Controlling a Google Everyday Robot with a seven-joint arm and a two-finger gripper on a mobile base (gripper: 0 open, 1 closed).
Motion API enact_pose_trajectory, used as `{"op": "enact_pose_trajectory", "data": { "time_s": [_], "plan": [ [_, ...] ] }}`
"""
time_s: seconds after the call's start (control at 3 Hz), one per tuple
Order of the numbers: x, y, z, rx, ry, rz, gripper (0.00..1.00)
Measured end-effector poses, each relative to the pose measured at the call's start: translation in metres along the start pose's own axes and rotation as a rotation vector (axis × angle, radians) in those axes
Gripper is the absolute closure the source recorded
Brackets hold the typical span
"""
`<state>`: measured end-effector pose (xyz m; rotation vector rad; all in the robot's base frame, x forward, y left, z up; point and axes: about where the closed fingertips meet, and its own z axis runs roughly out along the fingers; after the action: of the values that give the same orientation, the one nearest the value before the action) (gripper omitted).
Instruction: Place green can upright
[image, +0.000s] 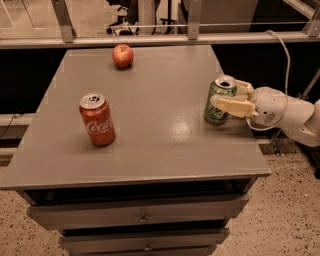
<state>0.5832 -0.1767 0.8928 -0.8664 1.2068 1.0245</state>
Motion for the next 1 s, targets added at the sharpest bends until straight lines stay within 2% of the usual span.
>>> {"op": "enact_pose_trajectory", "data": {
  "time_s": [0.33,0.67,1.0],
  "plan": [
    [-0.001,0.000,0.000,-0.001,0.003,-0.002,0.08],
    [-0.009,0.001,-0.018,-0.032,0.103,-0.058,0.00],
    [-0.031,0.002,-0.060,-0.042,0.246,-0.151,0.00]
  ]
}}
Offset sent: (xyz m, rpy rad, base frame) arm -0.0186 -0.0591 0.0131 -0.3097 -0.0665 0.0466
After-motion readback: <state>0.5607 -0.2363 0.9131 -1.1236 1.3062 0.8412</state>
